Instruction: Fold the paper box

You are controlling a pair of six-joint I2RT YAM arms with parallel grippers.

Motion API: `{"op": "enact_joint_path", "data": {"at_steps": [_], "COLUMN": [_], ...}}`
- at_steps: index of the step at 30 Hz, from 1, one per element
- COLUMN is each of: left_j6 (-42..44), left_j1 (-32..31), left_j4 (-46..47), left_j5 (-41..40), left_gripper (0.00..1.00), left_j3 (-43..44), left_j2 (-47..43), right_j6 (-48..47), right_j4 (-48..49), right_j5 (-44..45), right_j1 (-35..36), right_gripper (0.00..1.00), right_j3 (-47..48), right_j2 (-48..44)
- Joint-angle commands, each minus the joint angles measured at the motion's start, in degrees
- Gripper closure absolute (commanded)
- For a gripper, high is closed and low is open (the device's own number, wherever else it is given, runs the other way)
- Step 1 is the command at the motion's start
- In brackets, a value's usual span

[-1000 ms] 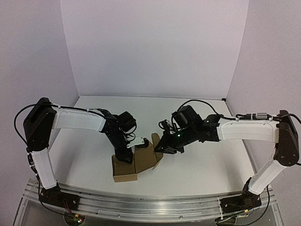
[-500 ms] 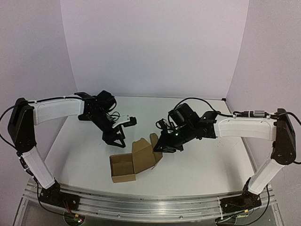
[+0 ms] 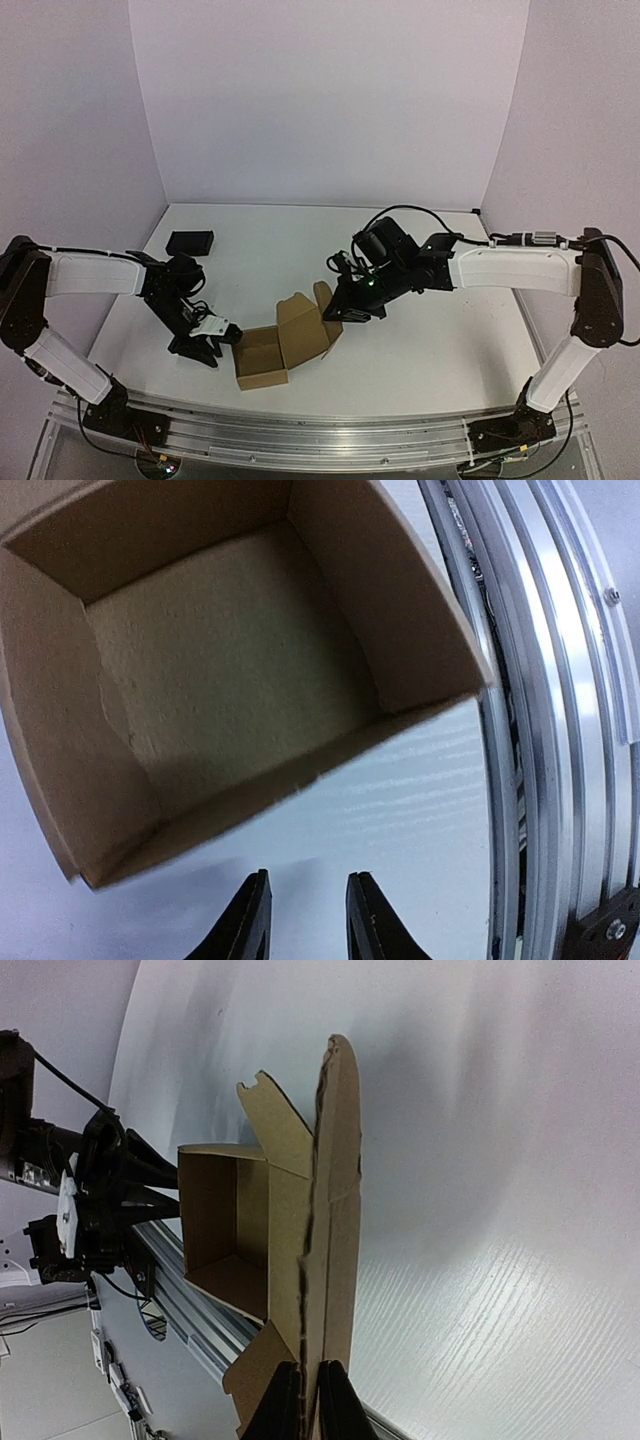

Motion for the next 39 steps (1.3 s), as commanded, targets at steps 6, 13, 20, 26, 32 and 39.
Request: {"op": "enact_joint_path", "data": {"at_steps": [6,13,20,26,32,39], "left_j6": [-12.03,-18.29,-19.51,-15.02,-29.75,-26.23], "left_j1": [-9.18,-10.52,-12.44,-12.22,-7.11,-4.44], "left_j4": [13.94,16.22,12.95,-5.32,-4.23,-7.93], "left_j5": [1.52,2.69,5.93,9.91,14.95,18.32], "left_gripper": [0.74,0.72,0.69,0.57,0.34,0.3], "left_j3": [1.78,3.95,5.58,13.76,28.76,33.15], "left_j2": [3.19,3.3,3.41,1.72,5.62,11.49], "right_j6": [-1.29,-2.63,-6.25,-14.21,-17.89,-20.16], "right_j4": [-0.69,-1.16,-4.08,-7.78,-10.16,-10.56], "right_j5": [-1.63,-1.02,0.71,8.21,10.34,10.44], "right_j1": [0.27,0.3,0.21,0.22,0.2,0.24], "right_gripper": [0.9,0.9,0.86,0.87,0.87,0.88], "right_j3": [5.04,7.52,9.9,9.89,12.65,13.6], "right_j2": [2.89,3.52,4.54,4.61,6.09,5.79]}}
